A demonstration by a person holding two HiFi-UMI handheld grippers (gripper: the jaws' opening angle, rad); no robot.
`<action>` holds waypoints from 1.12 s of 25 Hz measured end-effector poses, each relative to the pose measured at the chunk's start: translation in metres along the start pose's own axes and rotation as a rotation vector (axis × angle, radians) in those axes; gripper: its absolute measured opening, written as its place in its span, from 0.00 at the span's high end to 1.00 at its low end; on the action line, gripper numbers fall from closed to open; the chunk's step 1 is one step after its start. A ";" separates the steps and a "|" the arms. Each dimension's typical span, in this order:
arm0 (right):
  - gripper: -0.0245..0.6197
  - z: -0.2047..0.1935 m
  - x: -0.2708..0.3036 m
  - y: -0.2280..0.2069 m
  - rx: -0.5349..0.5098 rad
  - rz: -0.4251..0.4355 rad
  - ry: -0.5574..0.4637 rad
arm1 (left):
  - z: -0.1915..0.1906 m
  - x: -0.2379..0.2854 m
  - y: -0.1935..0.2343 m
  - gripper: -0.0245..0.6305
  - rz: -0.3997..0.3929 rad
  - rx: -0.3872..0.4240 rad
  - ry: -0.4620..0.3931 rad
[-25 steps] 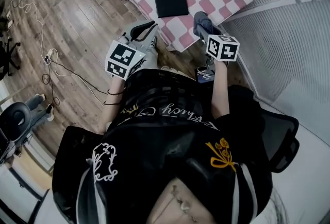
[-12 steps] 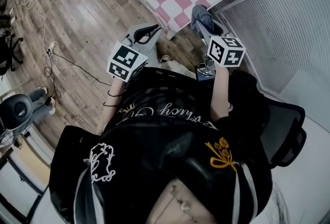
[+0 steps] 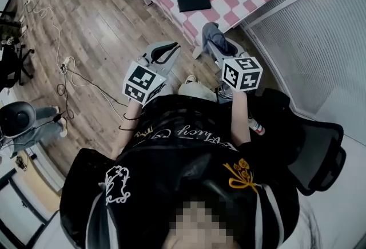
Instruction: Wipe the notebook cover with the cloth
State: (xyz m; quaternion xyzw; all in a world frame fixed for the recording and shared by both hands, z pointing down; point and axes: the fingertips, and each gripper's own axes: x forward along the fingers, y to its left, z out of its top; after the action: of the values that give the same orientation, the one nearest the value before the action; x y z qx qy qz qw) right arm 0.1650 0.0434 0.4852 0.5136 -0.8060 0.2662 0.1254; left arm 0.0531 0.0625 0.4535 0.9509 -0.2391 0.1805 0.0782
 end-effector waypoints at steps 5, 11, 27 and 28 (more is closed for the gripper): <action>0.76 -0.002 0.010 0.048 -0.003 0.023 0.008 | 0.003 -0.040 0.000 0.91 -0.018 0.031 -0.018; 0.76 -0.024 0.023 0.116 -0.025 0.056 0.034 | -0.024 -0.100 0.012 0.91 0.012 0.001 -0.024; 0.76 -0.085 0.000 0.228 -0.059 0.023 0.013 | -0.088 -0.181 -0.007 0.91 -0.061 -0.035 -0.042; 0.77 -0.087 -0.001 0.230 -0.061 0.019 0.012 | -0.090 -0.183 -0.009 0.91 -0.067 -0.034 -0.042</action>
State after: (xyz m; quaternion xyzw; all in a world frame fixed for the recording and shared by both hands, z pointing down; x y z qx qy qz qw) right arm -0.0468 0.1692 0.4875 0.5004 -0.8178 0.2455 0.1434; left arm -0.1199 0.1694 0.4663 0.9604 -0.2119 0.1535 0.0954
